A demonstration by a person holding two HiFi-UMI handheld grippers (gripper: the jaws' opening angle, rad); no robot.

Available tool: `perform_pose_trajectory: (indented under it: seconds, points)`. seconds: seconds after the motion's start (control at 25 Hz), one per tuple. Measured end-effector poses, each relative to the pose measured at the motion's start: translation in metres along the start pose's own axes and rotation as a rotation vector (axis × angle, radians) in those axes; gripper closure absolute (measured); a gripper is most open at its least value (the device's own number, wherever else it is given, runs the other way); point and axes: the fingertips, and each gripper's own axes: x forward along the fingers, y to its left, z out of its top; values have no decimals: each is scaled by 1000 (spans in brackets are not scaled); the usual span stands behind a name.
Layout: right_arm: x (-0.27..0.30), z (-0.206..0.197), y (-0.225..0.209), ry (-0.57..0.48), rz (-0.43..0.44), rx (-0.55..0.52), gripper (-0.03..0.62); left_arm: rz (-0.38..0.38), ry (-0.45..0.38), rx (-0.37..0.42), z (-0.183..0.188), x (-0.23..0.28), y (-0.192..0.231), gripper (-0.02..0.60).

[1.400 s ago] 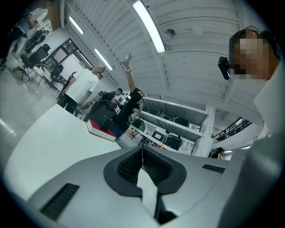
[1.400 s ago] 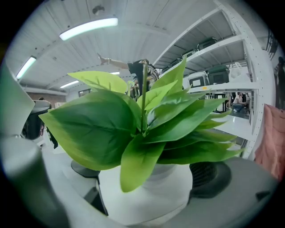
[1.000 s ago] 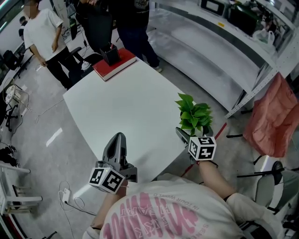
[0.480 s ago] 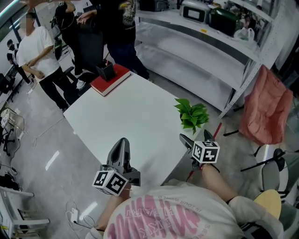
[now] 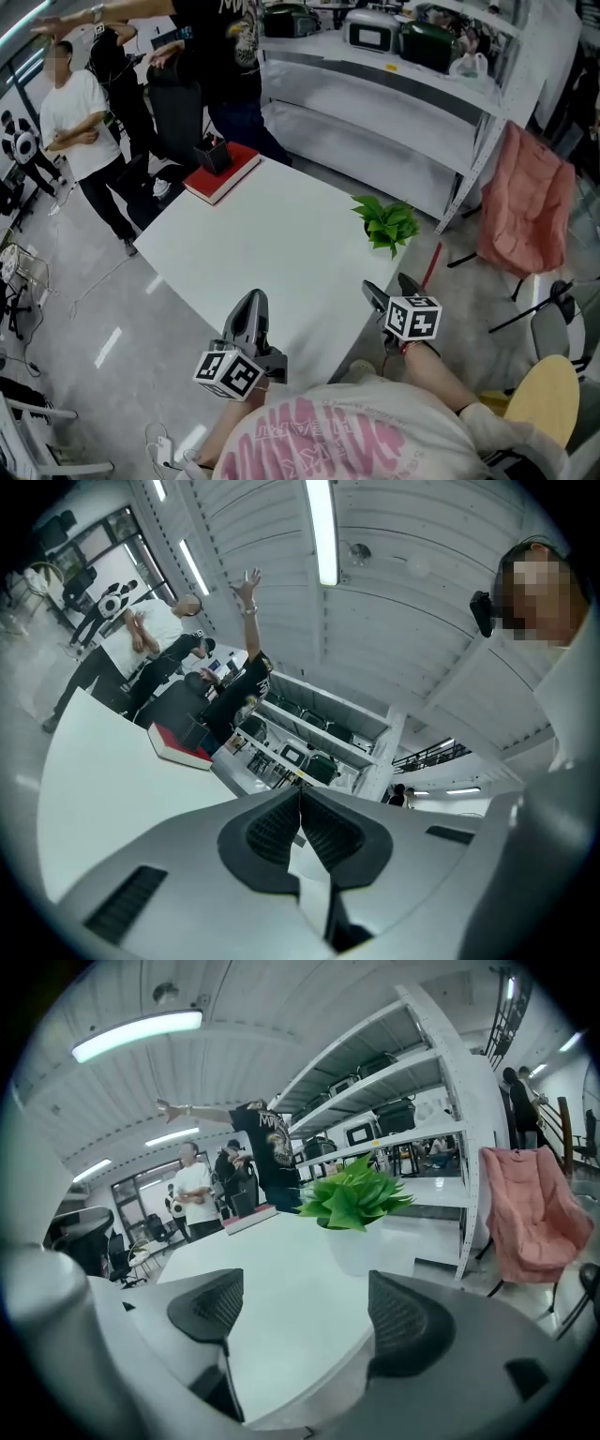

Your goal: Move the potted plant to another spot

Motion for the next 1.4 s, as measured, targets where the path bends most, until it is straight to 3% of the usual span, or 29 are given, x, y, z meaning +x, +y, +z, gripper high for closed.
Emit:
perform_pose_trajectory:
  seconds: [0.28,0.44,0.68,1.12,1.4]
  points:
    - [-12,-2,42,-50,42,0,355,17,-10,4,3,-31,8,557]
    - [-15,2,58,-74,70,-11,409,36,-29,9,6,-43,9,557]
    - [-19,24,73,-107,121,-16,574,78,-45,24,11,-51,5,557]
    - [-45,67,86,-124,277,-95,580,185,-113,27,11,-67,-31,557]
    - [-76,65,80,-138,332,-137,580,231,-132,30,-10,-86,-56,557]
